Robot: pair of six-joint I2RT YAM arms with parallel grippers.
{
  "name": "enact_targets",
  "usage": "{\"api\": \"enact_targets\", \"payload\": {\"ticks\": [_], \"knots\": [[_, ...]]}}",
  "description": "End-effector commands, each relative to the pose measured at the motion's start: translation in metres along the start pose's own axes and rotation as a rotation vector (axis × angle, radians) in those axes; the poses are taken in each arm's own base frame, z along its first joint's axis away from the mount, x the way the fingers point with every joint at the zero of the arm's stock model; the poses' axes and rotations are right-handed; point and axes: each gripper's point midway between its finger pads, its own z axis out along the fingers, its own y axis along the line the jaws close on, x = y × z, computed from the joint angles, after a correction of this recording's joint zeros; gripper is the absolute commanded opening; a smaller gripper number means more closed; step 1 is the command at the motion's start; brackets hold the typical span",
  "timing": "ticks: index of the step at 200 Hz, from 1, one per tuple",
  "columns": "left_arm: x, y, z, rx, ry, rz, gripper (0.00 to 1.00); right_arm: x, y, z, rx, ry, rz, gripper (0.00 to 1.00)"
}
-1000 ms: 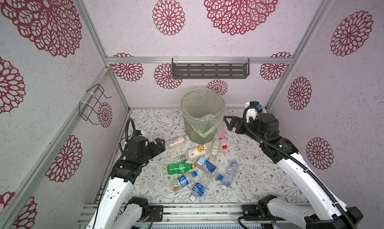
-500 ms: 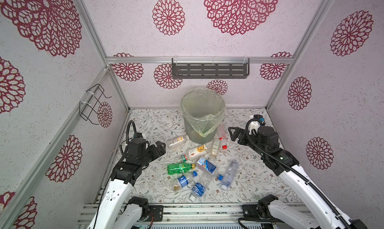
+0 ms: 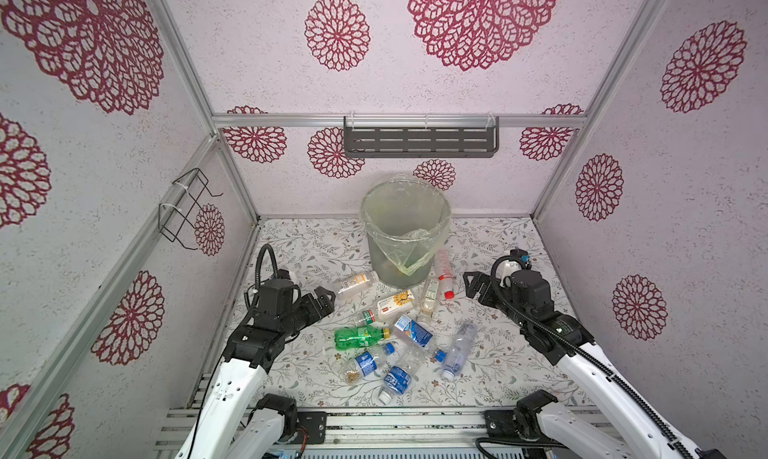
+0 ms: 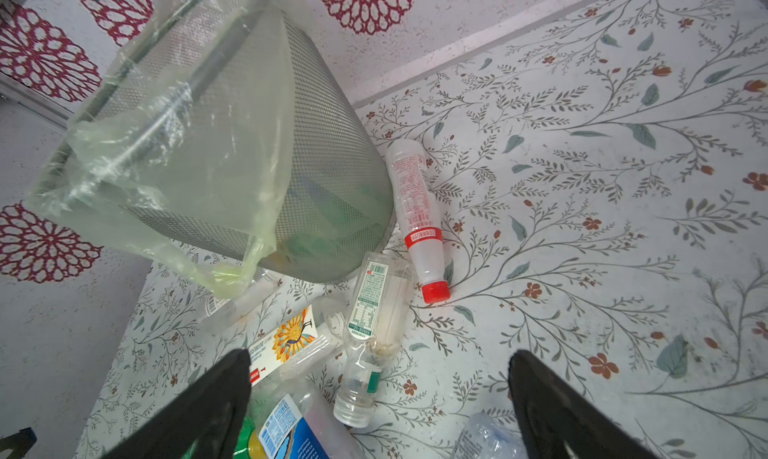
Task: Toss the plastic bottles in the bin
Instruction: 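Move the left gripper over the clear blue-labelled bottle nearest the robot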
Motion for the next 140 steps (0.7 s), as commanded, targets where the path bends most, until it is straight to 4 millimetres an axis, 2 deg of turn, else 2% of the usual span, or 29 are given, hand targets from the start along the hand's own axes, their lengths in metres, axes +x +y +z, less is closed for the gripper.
{"api": "enact_targets", "payload": {"ticks": [1, 60, 140], "knots": [[0.01, -0.002, 0.004, 0.018, 0.033, 0.007, 0.97, -0.006, -0.002, -0.004, 0.013, -0.033, 0.019, 0.99], [0.032, -0.011, 0.004, 0.049, 0.1, 0.036, 0.97, 0.0, -0.006, 0.002, 0.026, -0.017, 0.021, 0.99], [0.08, -0.009, 0.01, 0.036, 0.209, 0.093, 0.97, 0.006, -0.007, 0.007, 0.024, 0.0, 0.036, 0.99]]}}
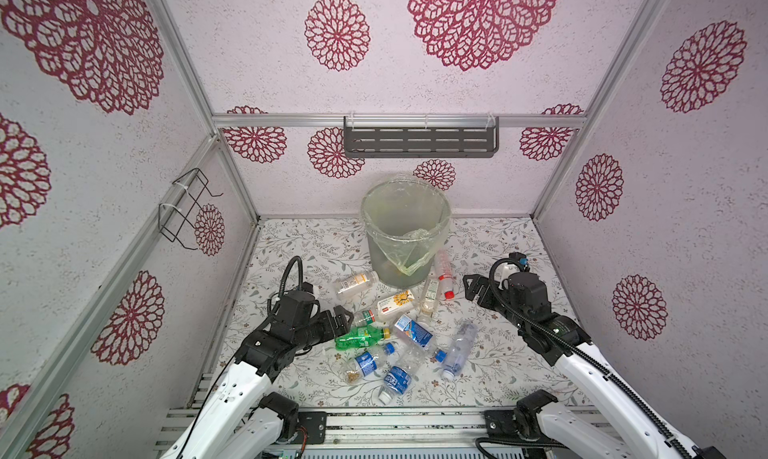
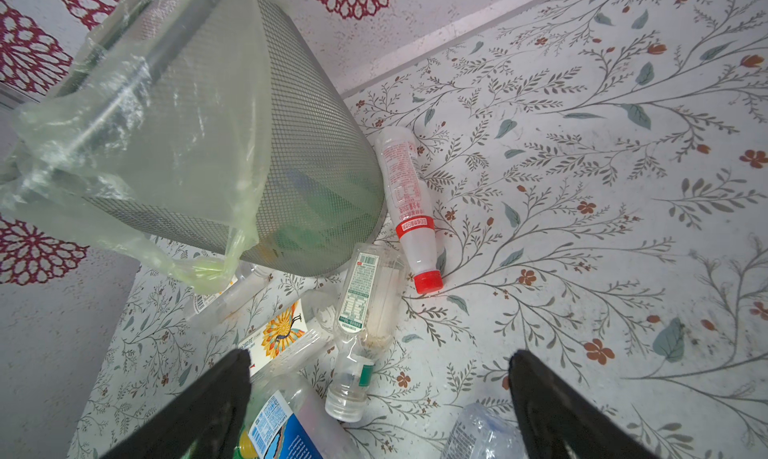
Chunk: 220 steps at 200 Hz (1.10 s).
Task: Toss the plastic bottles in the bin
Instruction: 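Move the left gripper over the clear blue-labelled bottle nearest the robot, then lower the left gripper around the clear bottle and close it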
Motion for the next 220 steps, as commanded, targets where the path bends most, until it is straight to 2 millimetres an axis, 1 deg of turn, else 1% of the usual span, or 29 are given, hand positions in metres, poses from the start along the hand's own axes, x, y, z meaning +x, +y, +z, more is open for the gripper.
{"api": "enact_targets", "payload": {"ticks": [1, 37, 78, 110, 143, 181, 220], "knots": [[0.01, 0.002, 0.002, -0.008, 0.012, -0.004, 0.97, -0.004, 0.0, 0.001, 0.003, -0.02, 0.027, 0.99], [0.025, -0.004, 0.008, 0.004, 0.033, 0.021, 0.97, 0.001, -0.003, 0.002, 0.012, -0.008, 0.036, 0.99], [0.042, -0.014, 0.016, -0.023, 0.062, 0.104, 0.97, 0.006, -0.007, 0.001, 0.014, -0.001, 0.053, 0.99], [0.056, -0.035, 0.024, 0.0, 0.082, 0.153, 0.97, 0.01, -0.01, -0.001, 0.018, 0.0, 0.062, 0.99], [0.081, -0.05, 0.034, 0.006, 0.121, 0.195, 0.97, 0.011, -0.013, -0.005, 0.02, -0.007, 0.069, 0.99], [0.103, -0.074, 0.044, 0.029, 0.145, 0.254, 0.97, 0.016, -0.019, -0.009, 0.027, -0.011, 0.074, 0.99], [0.123, -0.094, 0.057, -0.004, 0.192, 0.345, 0.97, 0.018, -0.023, -0.015, 0.029, -0.02, 0.08, 0.99]]}}
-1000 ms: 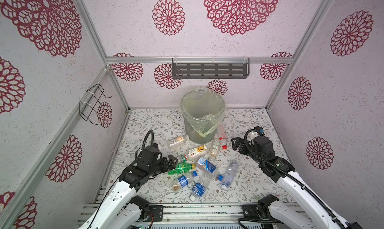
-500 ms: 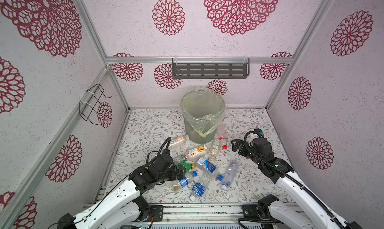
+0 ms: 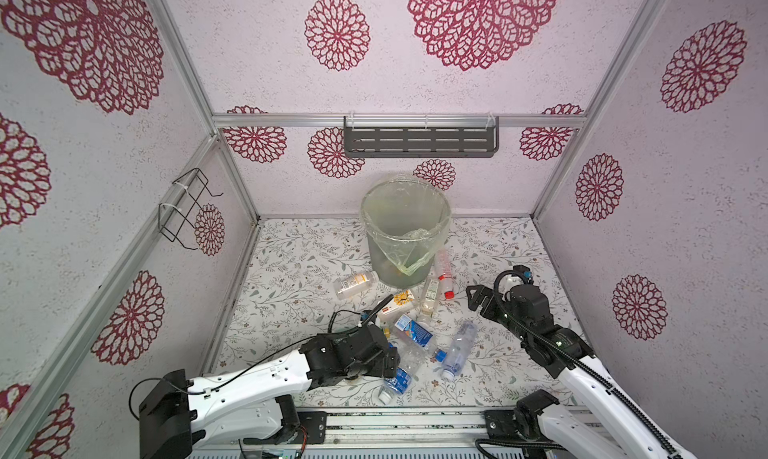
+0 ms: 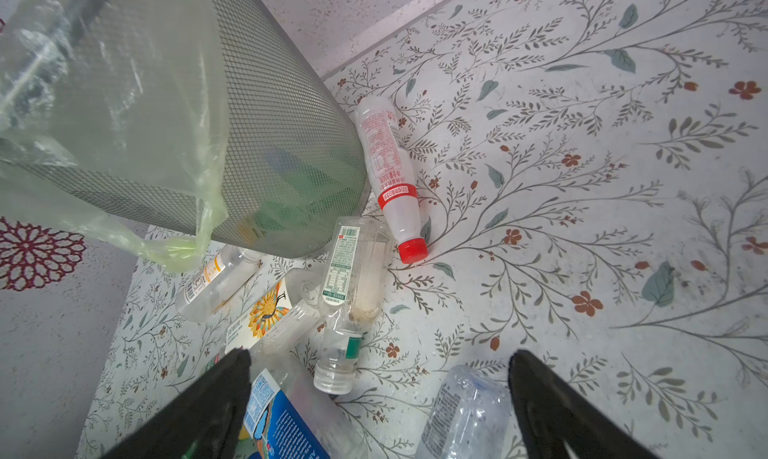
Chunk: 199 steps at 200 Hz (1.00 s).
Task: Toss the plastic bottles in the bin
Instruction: 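Lower the left gripper around the clear bottle and close it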
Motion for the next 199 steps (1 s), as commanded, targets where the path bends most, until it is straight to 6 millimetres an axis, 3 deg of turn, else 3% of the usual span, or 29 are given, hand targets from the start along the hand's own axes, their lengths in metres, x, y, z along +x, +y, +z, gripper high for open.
{"api": "enact_targets", "payload": {"ticks": [1, 61, 111, 199], "knots": [[-0.009, -0.022, 0.003, 0.011, -0.034, 0.02, 0.97, -0.007, -0.002, -0.008, 0.01, -0.042, 0.017, 0.99], [0.02, -0.039, 0.03, -0.005, 0.074, 0.074, 0.98, -0.003, -0.01, -0.016, 0.016, -0.058, 0.03, 0.99], [0.032, -0.034, 0.041, -0.104, 0.116, 0.125, 1.0, -0.002, -0.014, -0.017, 0.021, -0.063, 0.028, 0.99], [0.05, -0.028, 0.065, -0.291, 0.198, 0.227, 0.87, -0.002, -0.016, -0.019, 0.029, -0.067, 0.023, 0.99]]}}
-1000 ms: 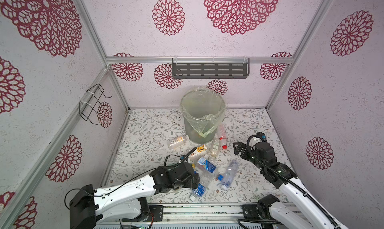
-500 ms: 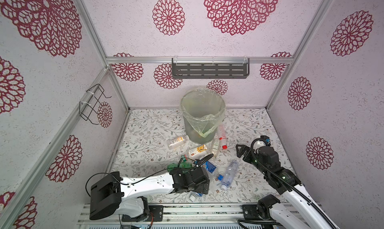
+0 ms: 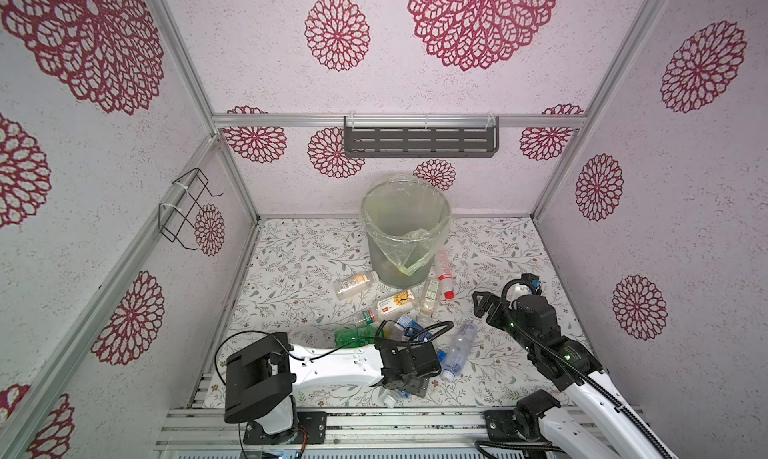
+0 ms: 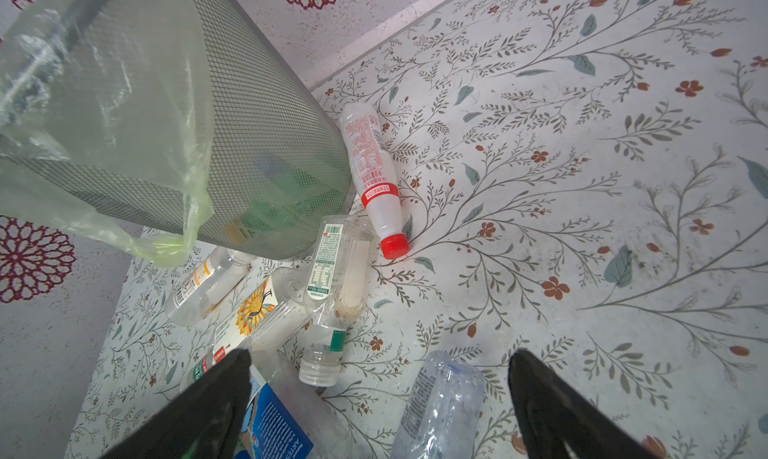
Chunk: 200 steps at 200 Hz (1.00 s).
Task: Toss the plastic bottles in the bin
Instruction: 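Lower the left gripper around the clear bottle and close it, then lift the clear bottle out of the pile with the left gripper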
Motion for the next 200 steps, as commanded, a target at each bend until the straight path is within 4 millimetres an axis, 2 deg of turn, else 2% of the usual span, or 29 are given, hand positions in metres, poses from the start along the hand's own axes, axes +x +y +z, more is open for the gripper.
{"api": "enact_targets", "payload": {"ticks": [1, 14, 69, 106, 151, 200], "knots": [[0.0, 0.004, 0.0, -0.056, -0.002, 0.014, 0.87, -0.006, -0.002, -0.005, 0.007, -0.03, 0.013, 0.99], [0.0, 0.002, 0.0, -0.057, -0.004, 0.014, 0.86, -0.006, -0.003, -0.006, 0.009, -0.033, 0.015, 0.99], [-0.004, 0.0, -0.005, -0.054, -0.023, 0.014, 0.67, -0.005, -0.004, -0.009, 0.002, -0.038, 0.02, 0.99], [-0.005, -0.002, -0.011, -0.041, -0.04, 0.005, 0.61, -0.005, -0.005, -0.012, 0.0, -0.042, 0.024, 0.99], [-0.013, 0.0, -0.024, -0.027, -0.087, -0.027, 0.61, -0.003, -0.004, -0.015, -0.011, -0.037, 0.029, 0.99], [-0.025, -0.002, -0.042, 0.013, -0.158, -0.055, 0.6, 0.008, -0.011, -0.01, 0.004, -0.009, 0.046, 0.99]]}}
